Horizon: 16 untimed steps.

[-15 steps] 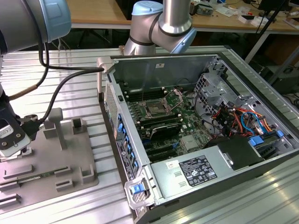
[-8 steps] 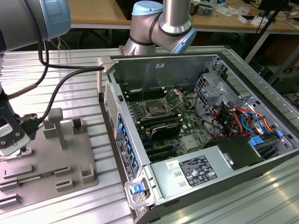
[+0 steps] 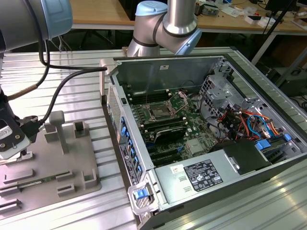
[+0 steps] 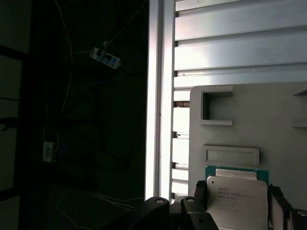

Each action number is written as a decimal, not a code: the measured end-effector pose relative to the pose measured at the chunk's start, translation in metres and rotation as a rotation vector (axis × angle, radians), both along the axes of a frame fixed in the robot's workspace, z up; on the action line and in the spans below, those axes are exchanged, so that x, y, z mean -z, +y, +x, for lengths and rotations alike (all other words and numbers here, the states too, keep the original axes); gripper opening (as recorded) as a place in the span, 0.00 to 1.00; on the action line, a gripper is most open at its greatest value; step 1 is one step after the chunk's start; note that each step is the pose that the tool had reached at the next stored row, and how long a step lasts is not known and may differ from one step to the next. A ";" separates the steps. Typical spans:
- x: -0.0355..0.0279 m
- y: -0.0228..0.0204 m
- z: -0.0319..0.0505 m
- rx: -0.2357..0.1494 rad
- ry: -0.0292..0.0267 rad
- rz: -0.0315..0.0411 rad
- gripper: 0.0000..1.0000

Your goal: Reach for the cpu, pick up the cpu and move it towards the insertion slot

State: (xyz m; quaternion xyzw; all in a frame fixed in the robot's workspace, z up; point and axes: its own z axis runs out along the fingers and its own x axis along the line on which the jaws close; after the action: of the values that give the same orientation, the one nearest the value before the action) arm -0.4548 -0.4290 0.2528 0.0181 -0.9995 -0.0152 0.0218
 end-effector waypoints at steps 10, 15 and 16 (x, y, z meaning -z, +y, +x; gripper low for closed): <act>-0.0084 0.0000 0.0000 0.000 0.0000 -0.0001 0.55; -0.0147 0.0000 0.0000 0.000 0.0000 0.0000 0.55; -0.0160 0.0000 0.0000 0.000 0.0000 0.0000 0.55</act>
State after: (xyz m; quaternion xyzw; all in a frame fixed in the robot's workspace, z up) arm -0.4548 -0.4289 0.2688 0.0180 -0.9995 -0.0152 0.0218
